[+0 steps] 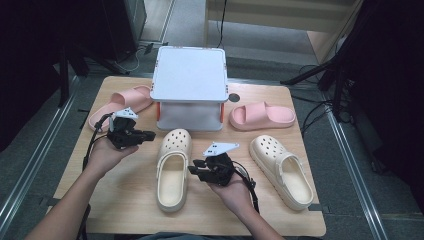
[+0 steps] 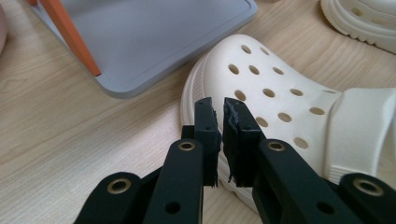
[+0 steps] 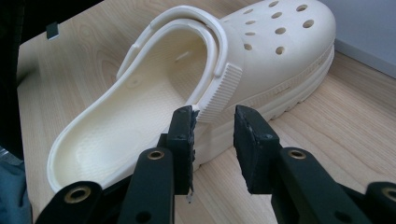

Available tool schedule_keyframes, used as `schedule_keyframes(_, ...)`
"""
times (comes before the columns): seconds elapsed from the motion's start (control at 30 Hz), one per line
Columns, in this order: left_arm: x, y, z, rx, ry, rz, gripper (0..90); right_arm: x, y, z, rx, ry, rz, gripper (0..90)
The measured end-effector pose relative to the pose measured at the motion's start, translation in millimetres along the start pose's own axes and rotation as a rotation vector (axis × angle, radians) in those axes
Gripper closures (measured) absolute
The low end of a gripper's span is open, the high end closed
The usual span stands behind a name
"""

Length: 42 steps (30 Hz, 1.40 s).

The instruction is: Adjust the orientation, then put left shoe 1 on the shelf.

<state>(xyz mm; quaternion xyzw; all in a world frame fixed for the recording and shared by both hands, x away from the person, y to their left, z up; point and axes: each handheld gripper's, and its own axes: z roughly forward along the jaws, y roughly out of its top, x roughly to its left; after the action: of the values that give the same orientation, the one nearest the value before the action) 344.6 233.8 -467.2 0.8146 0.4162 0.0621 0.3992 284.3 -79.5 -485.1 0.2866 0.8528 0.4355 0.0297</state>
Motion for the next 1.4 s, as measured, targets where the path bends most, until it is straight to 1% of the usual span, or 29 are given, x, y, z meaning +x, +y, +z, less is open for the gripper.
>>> schedule_keyframes(0.03, 0.0, 0.0, 0.0, 0.0, 0.0, 0.0, 83.3, 0.0, 0.0, 0.0, 0.0, 0.0, 0.0, 69.3)
schedule_keyframes(0.07, -1.4, 1.6, -1.3, 0.012, -0.01, -0.002, 83.1, 0.9, 2.2, 0.2, 0.0, 0.001, 0.003, 65.5)
schedule_keyframes(0.17, -3.3, 3.4, -2.0, 0.008, -0.016, 0.001, 82.5, 1.4, 3.8, -0.1, -0.009, 0.003, 0.009, 63.0)
schedule_keyframes(0.2, -4.5, 7.8, -1.6, 0.008, -0.012, 0.006, 82.4, 2.2, 5.0, -0.5, -0.012, 0.0, 0.017, 61.1)
schedule_keyframes(0.23, -4.5, 7.8, -1.6, 0.008, -0.012, 0.006, 82.2, 2.2, 5.0, -0.5, -0.012, 0.0, 0.017, 61.1)
schedule_keyframes(0.3, -4.5, 13.3, -2.2, -0.003, -0.017, 0.011, 82.1, 1.7, 5.9, -0.3, -0.015, 0.002, 0.022, 58.8)
schedule_keyframes(0.33, -4.3, 17.4, -3.7, -0.004, -0.023, 0.013, 81.9, 2.0, 6.7, 0.1, -0.013, 0.003, 0.033, 56.7)
schedule_keyframes(0.43, -3.7, 22.1, -6.2, -0.01, -0.026, 0.015, 81.9, 2.5, 8.7, 1.2, -0.014, 0.007, 0.038, 55.5)
schedule_keyframes(0.47, -3.2, 29.9, -10.8, -0.016, -0.015, 0.021, 82.0, 2.9, 9.7, 1.9, -0.015, 0.009, 0.033, 55.5)
schedule_keyframes(0.53, -3.1, 37.3, -15.2, -0.038, -0.013, 0.024, 82.8, 2.7, 12.5, 3.2, -0.008, 0.008, 0.025, 54.7)
schedule_keyframes(0.6, -2.1, 48.9, -21.1, -0.049, -0.002, 0.032, 83.8, 2.3, 15.8, 3.0, -0.008, 0.01, 0.032, 53.8)
schedule_keyframes(0.63, -2.1, 48.9, -21.1, -0.049, -0.002, 0.032, 84.0, 2.4, 18.4, 3.2, -0.007, 0.014, 0.032, 52.7)
schedule_keyframes(0.67, -0.6, 58.9, -24.8, -0.058, 0.006, 0.033, 84.2, 2.6, 20.3, 3.5, -0.009, 0.015, 0.027, 52.4)
schedule_keyframes(0.7, -0.6, 58.9, -24.8, -0.058, 0.006, 0.033, 84.3, 2.6, 20.3, 3.5, -0.009, 0.015, 0.027, 52.4)
schedule_keyframes(0.73, 0.7, 72.7, -28.9, -0.051, 0.006, 0.036, 84.3, 3.3, 23.8, 4.0, -0.01, 0.006, 0.022, 50.4)
schedule_keyframes(0.77, 0.7, 72.7, -28.9, -0.051, 0.006, 0.036, 84.3, 3.4, 25.4, 4.0, -0.01, 0.007, 0.023, 50.1)
schedule_keyframes(0.8, 1.0, 81.9, -31.6, -0.057, 0.012, 0.054, 84.2, 3.2, 26.9, 4.5, -0.014, 0.003, 0.021, 49.3)
schedule_keyframes(0.83, 1.0, 81.9, -31.6, -0.057, 0.012, 0.054, 84.2, 3.1, 28.0, 5.1, -0.014, 0.002, 0.02, 49.1)
schedule_keyframes(0.87, 3.7, 92.1, -32.2, -0.062, 0.001, 0.048, 84.2, 2.6, 29.9, 6.4, -0.016, -0.001, 0.017, 49.1)
schedule_keyframes(0.9, 3.7, 92.1, -32.2, -0.062, 0.001, 0.048, 84.2, 2.6, 29.9, 6.4, -0.016, -0.001, 0.017, 49.1)
schedule_keyframes(0.97, 6.1, 102.8, -29.6, -0.056, 0.004, 0.057, 84.1, 2.8, 32.7, 8.9, -0.017, -0.004, 0.024, 48.7)
schedule_keyframes(1.0, 8.4, 110.6, -26.1, -0.052, 0.003, 0.069, 84.0, 3.6, 34.9, 11.9, -0.011, -0.002, 0.037, 48.5)
schedule_keyframes(1.1, 10.3, 116.4, -22.2, -0.048, 0.011, 0.076, 84.0, 4.2, 36.4, 15.7, -0.007, -0.004, 0.034, 47.8)
schedule_keyframes(1.17, 13.9, 121.0, -18.1, -0.038, 0.005, 0.078, 84.0, 5.1, 37.5, 19.8, 0.002, -0.015, 0.032, 47.1)
schedule_keyframes(1.2, 15.1, 122.4, -16.2, -0.035, 0.011, 0.079, 84.0, 5.0, 37.9, 22.5, 0.005, -0.023, 0.029, 46.9)
schedule_keyframes(1.23, 16.4, 123.4, -14.8, -0.031, 0.014, 0.076, 84.0, 4.8, 37.8, 28.4, 0.018, -0.041, 0.028, 46.6)
schedule_keyframes(1.3, 19.3, 124.0, -12.9, -0.04, 0.011, 0.067, 84.0, 4.3, 37.1, 31.7, 0.025, -0.043, 0.036, 46.6)
schedule_keyframes(1.33, 22.7, 123.6, -11.6, -0.045, 0.004, 0.063, 84.2, 3.0, 35.1, 39.3, 0.038, -0.071, 0.043, 45.5)
schedule_keyframes(1.4, 24.2, 123.5, -11.5, -0.047, 0.006, 0.057, 84.1, 1.7, 34.0, 43.2, 0.035, -0.099, 0.052, 46.7)
